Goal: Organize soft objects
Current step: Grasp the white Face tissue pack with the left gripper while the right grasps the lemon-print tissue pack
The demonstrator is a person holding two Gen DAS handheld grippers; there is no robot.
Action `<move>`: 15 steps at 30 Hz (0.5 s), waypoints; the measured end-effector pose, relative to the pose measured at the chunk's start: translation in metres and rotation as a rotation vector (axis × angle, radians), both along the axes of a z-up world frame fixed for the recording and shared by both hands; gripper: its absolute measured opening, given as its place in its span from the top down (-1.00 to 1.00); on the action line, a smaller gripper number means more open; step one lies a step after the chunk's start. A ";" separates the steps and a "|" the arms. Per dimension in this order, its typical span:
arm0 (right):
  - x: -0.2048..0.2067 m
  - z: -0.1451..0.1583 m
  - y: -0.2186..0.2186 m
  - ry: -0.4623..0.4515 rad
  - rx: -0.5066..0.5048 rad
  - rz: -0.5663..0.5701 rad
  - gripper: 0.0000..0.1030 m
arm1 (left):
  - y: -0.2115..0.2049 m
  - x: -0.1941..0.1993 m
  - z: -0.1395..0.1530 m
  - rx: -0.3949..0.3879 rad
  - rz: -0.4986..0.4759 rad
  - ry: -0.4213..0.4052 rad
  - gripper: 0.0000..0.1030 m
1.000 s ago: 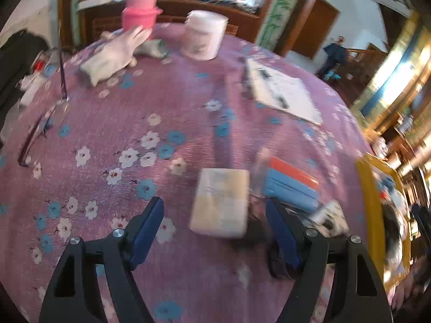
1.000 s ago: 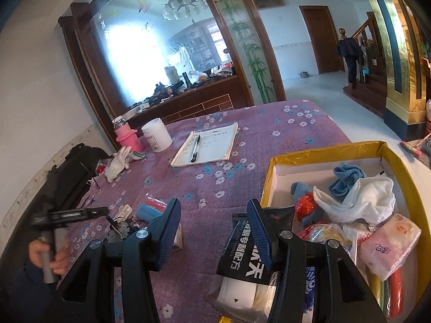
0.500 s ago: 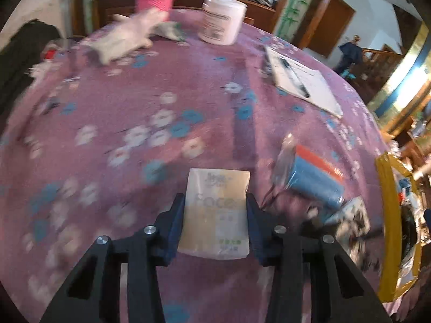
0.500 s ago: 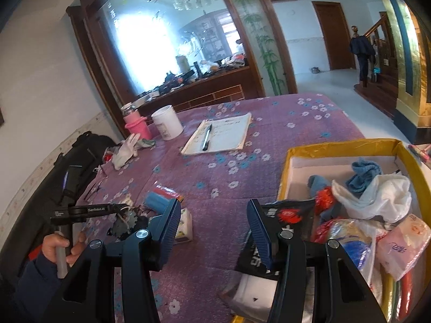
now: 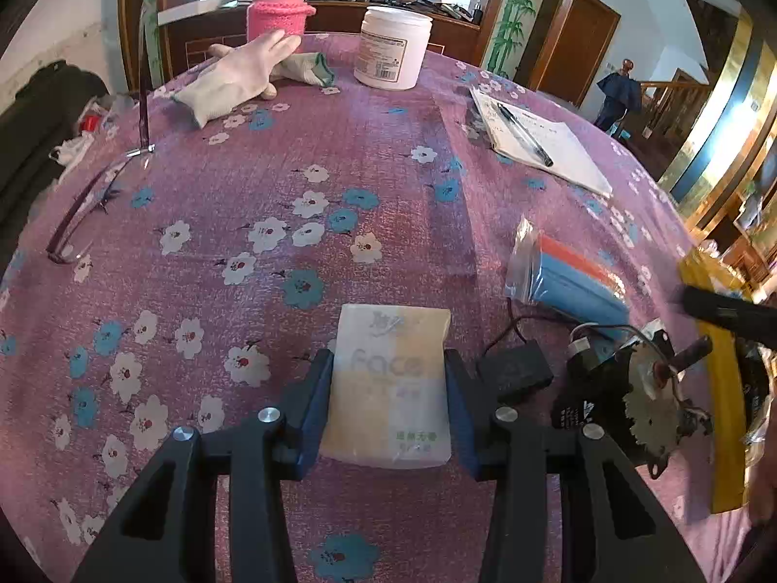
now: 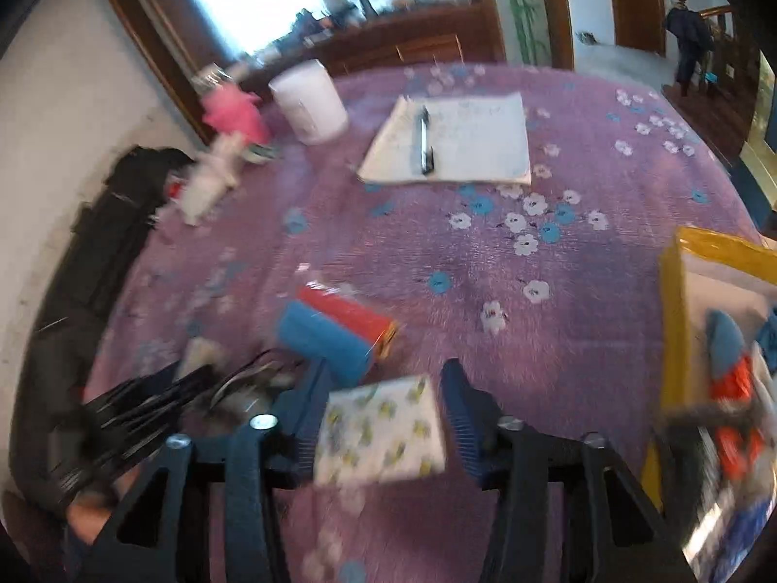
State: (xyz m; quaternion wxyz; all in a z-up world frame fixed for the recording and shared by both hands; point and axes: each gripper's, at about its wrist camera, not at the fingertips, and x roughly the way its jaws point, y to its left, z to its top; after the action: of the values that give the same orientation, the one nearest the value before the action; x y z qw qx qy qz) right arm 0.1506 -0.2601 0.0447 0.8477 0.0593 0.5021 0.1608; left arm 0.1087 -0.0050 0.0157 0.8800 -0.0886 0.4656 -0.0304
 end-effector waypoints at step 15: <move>-0.137 -0.005 -0.019 0.028 -0.006 0.230 0.15 | -0.003 0.003 -0.002 0.014 0.001 0.004 0.16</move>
State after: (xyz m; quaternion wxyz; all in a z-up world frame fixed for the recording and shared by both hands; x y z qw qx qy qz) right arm 0.0141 -0.2794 0.0398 0.8167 0.0010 0.5177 0.2549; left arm 0.1121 -0.0077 0.0139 0.8798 -0.0824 0.4674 -0.0266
